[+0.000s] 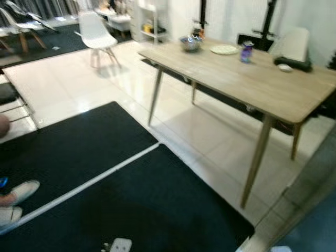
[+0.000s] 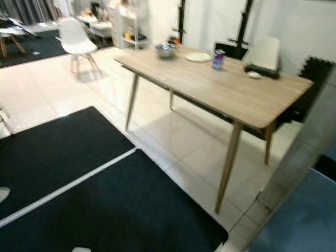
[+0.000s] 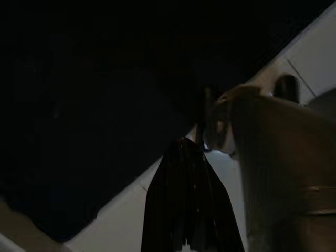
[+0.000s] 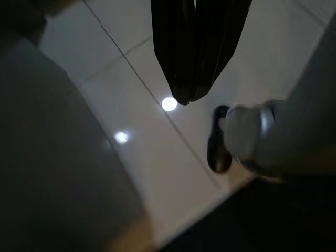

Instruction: Restocking fridge

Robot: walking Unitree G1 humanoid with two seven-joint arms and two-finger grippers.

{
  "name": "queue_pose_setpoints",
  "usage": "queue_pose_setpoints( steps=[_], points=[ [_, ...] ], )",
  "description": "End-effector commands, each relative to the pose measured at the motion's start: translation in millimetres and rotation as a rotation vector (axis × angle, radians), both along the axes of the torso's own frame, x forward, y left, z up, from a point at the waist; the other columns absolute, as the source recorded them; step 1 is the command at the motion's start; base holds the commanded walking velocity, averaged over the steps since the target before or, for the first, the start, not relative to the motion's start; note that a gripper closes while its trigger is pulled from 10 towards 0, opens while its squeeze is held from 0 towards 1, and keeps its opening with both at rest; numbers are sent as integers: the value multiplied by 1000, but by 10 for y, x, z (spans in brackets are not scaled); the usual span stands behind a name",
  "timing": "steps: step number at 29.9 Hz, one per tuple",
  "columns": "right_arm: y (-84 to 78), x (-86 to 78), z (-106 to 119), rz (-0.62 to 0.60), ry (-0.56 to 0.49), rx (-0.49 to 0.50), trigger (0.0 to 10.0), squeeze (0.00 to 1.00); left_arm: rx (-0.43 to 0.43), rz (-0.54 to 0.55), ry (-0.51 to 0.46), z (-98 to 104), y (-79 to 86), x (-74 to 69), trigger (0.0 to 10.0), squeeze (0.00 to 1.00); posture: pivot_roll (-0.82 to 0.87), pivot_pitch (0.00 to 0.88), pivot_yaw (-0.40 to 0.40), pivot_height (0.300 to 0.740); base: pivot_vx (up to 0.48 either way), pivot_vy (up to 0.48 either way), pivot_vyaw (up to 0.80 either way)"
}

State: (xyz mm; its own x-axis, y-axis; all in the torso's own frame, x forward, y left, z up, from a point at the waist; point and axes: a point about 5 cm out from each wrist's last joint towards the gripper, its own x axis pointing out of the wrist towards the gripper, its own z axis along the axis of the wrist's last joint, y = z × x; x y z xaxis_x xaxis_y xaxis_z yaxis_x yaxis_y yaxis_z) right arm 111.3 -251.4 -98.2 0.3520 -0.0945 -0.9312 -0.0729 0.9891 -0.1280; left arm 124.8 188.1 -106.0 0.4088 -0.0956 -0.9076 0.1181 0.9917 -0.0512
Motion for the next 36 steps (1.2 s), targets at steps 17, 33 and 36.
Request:
queue_pose_setpoints(
  steps=[17,33,36],
  points=[
    [-29,70,30,44,-19,-37,10000,0,6,-20,42,-34,-7,-104,10000,0,-97,0,-15,740,67,0,360],
    [-9,60,21,63,-12,-44,10000,0,7,-32,45,-35,-12,-107,10000,0,-100,0,-14,740,436,0,0],
    [-5,41,14,62,-7,-42,10000,0,7,-33,47,-38,-13,-114,10000,0,-99,0,-15,740,480,0,0]
  ],
)
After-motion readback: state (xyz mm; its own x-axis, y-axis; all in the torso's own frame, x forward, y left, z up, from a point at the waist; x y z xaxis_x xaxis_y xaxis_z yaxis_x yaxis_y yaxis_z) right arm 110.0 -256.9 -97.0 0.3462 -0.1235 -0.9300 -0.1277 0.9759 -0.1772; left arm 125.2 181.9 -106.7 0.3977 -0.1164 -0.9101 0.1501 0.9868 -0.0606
